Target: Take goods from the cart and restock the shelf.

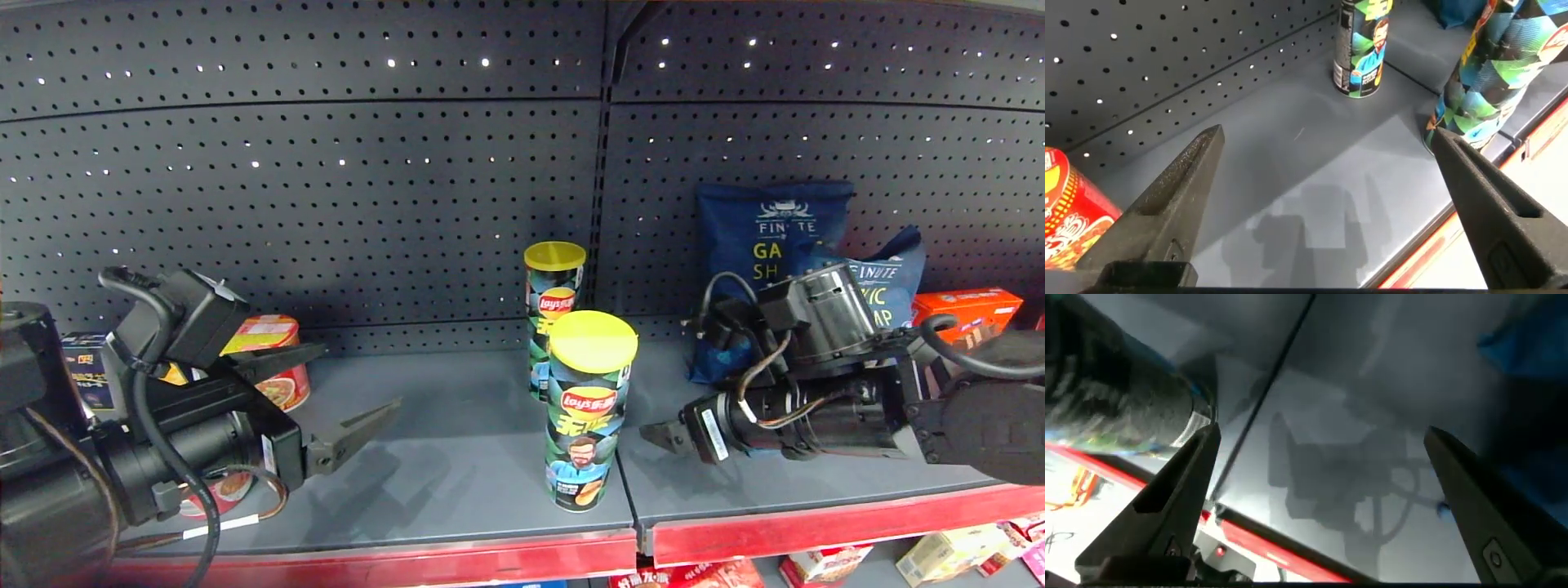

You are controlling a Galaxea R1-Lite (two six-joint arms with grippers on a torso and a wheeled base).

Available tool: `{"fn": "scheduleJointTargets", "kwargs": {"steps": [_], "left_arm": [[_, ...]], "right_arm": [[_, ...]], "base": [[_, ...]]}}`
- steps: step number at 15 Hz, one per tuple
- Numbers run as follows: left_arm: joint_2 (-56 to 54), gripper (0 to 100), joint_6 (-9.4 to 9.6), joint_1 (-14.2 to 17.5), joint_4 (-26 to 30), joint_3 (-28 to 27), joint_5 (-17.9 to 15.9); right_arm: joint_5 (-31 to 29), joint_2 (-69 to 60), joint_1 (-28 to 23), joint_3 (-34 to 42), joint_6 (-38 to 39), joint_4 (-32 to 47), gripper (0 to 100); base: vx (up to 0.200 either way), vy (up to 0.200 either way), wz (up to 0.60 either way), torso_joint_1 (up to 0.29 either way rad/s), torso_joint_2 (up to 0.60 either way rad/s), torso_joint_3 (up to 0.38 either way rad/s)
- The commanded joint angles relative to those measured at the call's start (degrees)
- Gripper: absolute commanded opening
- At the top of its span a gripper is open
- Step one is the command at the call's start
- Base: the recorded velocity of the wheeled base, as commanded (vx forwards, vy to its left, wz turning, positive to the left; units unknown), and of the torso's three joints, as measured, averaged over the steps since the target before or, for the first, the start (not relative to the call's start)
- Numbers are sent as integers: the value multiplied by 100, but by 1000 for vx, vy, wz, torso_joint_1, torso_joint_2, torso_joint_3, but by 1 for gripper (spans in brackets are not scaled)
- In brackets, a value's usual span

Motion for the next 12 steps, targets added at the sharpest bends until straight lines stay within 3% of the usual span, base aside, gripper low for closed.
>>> {"fn": "scheduleJointTargets", "kwargs": {"steps": [1,12], "left_arm": [[24,100,-1,-3,-5,6,1],[24,100,-1,15,-5,41,1]], "right_arm": [[3,216,62,-107,-3,-2,100],[3,471,317,-362,5,-2,100]], "base": [[0,0,0,0,0,0],[0,0,0,0,0,0]]}}
